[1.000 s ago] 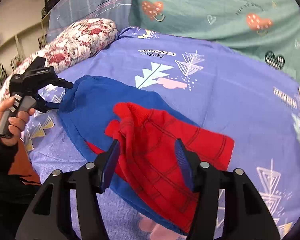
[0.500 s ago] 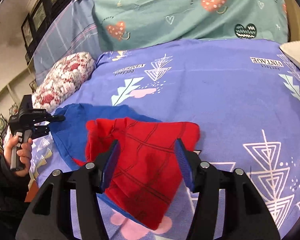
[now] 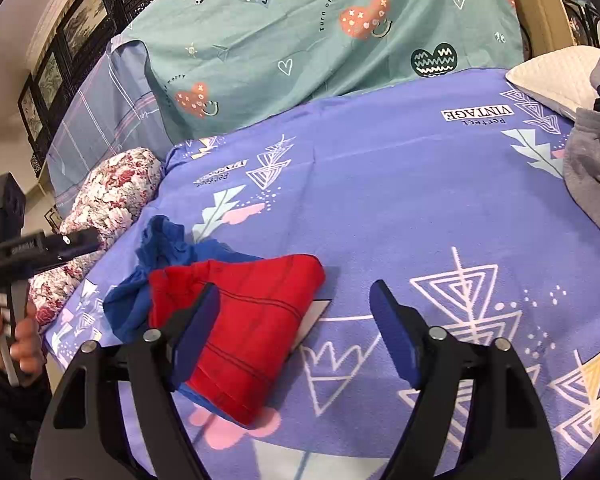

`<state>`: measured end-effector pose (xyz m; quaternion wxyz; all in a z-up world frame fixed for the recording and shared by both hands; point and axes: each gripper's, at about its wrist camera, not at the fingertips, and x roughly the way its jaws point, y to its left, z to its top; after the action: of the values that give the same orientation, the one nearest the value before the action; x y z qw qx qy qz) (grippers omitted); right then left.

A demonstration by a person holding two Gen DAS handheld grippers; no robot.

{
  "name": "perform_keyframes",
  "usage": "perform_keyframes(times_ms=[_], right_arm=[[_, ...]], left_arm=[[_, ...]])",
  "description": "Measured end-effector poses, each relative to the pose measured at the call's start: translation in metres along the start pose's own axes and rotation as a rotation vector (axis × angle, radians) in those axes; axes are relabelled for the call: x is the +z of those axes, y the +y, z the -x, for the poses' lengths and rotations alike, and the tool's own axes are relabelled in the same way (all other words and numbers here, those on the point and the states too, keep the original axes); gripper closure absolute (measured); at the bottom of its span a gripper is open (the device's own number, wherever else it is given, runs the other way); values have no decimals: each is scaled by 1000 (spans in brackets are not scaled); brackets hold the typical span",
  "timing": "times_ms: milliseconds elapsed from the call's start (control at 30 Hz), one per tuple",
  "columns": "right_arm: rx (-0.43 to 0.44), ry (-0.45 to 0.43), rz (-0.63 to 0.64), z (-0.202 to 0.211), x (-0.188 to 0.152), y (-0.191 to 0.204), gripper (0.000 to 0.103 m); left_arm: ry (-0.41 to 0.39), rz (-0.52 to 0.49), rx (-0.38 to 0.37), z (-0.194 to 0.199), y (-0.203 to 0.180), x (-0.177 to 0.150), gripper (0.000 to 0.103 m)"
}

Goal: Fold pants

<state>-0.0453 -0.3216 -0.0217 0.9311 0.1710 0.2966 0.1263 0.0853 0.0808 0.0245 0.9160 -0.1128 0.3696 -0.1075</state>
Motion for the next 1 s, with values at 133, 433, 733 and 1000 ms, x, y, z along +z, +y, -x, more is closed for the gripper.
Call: perform_keyframes(times_ms=[133, 433, 733, 1000], right_arm=[[59, 69, -22, -21, 12, 8, 24], [162, 288, 394, -133, 58, 171, 5], [141, 478, 611, -259, 53, 231, 5], [129, 587, 637, -269, 59, 262, 76]], left_arm=[[55, 55, 97, -8, 42, 3, 24], [98, 167, 84, -23, 87, -20, 23], [91, 290, 6, -5, 148, -45, 21], [109, 352, -49, -15, 170, -53, 20]])
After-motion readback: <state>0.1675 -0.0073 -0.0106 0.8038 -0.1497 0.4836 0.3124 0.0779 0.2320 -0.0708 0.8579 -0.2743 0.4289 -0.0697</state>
